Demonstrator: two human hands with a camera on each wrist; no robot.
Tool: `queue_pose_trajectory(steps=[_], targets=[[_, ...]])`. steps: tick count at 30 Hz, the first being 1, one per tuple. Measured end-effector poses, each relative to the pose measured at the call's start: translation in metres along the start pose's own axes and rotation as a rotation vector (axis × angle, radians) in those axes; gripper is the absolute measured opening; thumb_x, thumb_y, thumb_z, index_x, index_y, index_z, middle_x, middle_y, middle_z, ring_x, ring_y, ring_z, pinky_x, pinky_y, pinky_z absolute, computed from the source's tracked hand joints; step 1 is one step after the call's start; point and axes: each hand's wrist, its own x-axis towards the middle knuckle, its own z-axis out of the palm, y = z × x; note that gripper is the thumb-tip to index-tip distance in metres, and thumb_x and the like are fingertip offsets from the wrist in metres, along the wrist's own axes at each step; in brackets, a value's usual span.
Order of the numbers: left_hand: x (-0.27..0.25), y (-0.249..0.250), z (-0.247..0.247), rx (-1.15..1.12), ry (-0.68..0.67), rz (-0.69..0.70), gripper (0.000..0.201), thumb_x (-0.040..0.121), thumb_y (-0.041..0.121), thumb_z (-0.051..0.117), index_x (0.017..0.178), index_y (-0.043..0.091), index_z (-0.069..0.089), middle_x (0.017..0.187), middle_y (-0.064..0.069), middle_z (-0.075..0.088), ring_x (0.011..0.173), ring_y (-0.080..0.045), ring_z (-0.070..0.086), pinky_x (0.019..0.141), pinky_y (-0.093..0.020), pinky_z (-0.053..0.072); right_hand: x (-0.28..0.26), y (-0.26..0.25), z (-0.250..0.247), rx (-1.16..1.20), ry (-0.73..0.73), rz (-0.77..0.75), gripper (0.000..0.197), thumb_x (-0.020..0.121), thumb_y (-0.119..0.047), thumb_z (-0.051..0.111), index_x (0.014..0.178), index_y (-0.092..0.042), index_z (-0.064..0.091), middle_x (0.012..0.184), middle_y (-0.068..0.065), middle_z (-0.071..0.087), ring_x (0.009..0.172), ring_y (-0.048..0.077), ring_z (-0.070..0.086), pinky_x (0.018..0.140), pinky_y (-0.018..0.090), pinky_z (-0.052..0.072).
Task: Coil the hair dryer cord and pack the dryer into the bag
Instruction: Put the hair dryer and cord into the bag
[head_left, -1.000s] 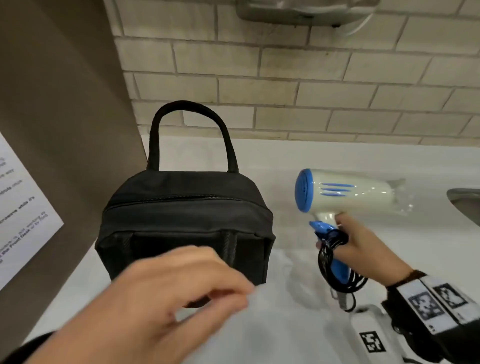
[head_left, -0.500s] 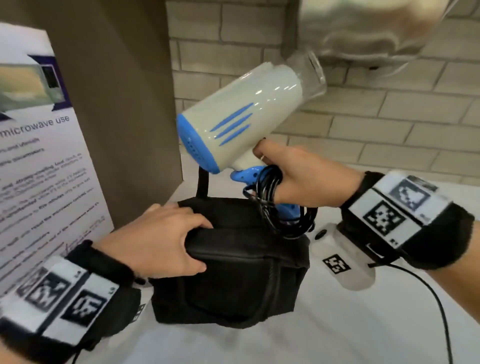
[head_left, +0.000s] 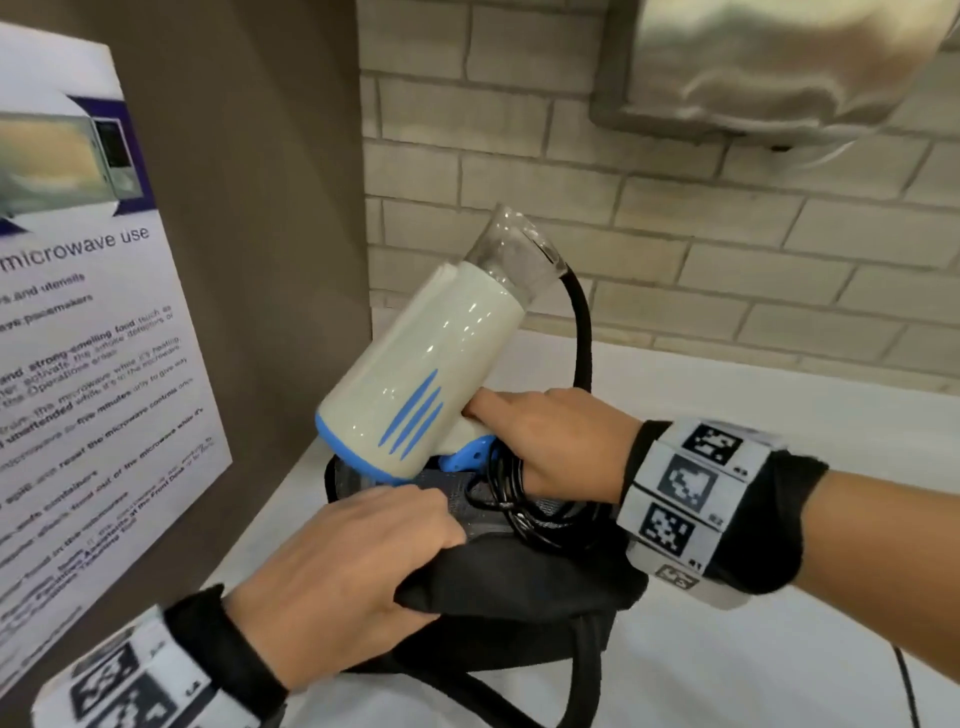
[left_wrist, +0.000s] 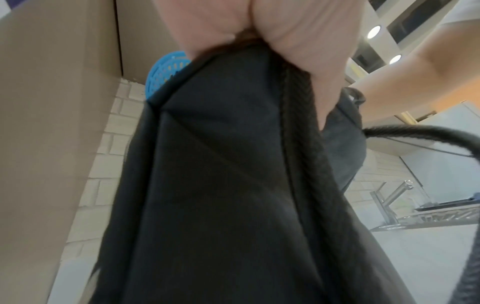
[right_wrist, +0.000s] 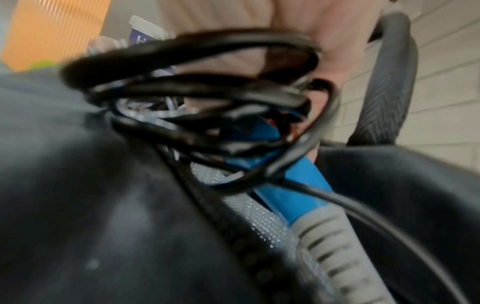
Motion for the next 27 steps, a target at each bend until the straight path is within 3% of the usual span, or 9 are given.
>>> queue_pose_trajectory(steps=[5, 9, 15, 21, 27], targets=[[-0.007, -0.004, 0.015, 0.015, 0.169, 0.011, 0.013, 0.070, 0.023, 0.055, 0.077, 0.025, 0.044, 0.072, 0.012, 0.038, 0.061, -0.005, 0.035, 0.057, -0.014, 0.027, -0.005, 0.001, 0.014, 0.037, -0.090, -0.005, 0.058, 0.081, -0.014, 0.054, 0.130, -0.012, 0.023, 0.112, 0.011, 0.055, 0.087, 0.037, 0.058, 0.060, 0.035, 0.037], [-0.008, -0.005, 0.010, -0.015, 0.276, -0.024, 0.017, 0.070, 0.029, 0.059, 0.077, 0.025, 0.044, 0.074, 0.012, 0.041, 0.063, -0.002, 0.037, 0.064, -0.011, 0.030, -0.019, 0.007, 0.024, 0.022, -0.261, -0.052, 0.067, 0.078, -0.011, 0.053, 0.136, -0.014, 0.018, 0.126, 0.012, 0.050, 0.093, 0.038, 0.058, 0.071, 0.038, 0.043], [0.000, 0.001, 0.014, -0.118, 0.266, -0.054, 0.031, 0.067, 0.047, 0.067, 0.073, 0.028, 0.043, 0.072, 0.015, 0.042, 0.065, 0.008, 0.034, 0.065, -0.009, 0.033, -0.012, 0.006, 0.036, -0.094, -0.303, -0.126, 0.055, 0.083, -0.010, 0.049, 0.132, -0.010, 0.024, 0.127, 0.015, 0.049, 0.093, 0.037, 0.059, 0.063, 0.035, 0.036], [0.004, 0.009, 0.017, -0.075, 0.141, 0.071, 0.035, 0.070, 0.050, 0.067, 0.076, 0.027, 0.042, 0.074, 0.015, 0.039, 0.064, 0.003, 0.034, 0.062, -0.011, 0.031, -0.005, -0.003, 0.056, -0.216, -0.369, -0.226, 0.034, 0.092, -0.013, 0.037, 0.124, -0.005, 0.030, 0.116, 0.018, 0.055, 0.092, 0.036, 0.060, 0.061, 0.035, 0.034], [0.007, 0.009, 0.021, -0.032, 0.061, -0.031, 0.041, 0.060, 0.063, 0.064, 0.076, 0.033, 0.039, 0.078, 0.019, 0.040, 0.067, 0.011, 0.028, 0.067, -0.008, 0.029, 0.001, -0.015, 0.068, -0.234, -0.505, -0.254, 0.030, 0.095, -0.017, 0.033, 0.121, -0.002, 0.036, 0.122, 0.019, 0.054, 0.106, 0.036, 0.056, 0.079, 0.039, 0.043]])
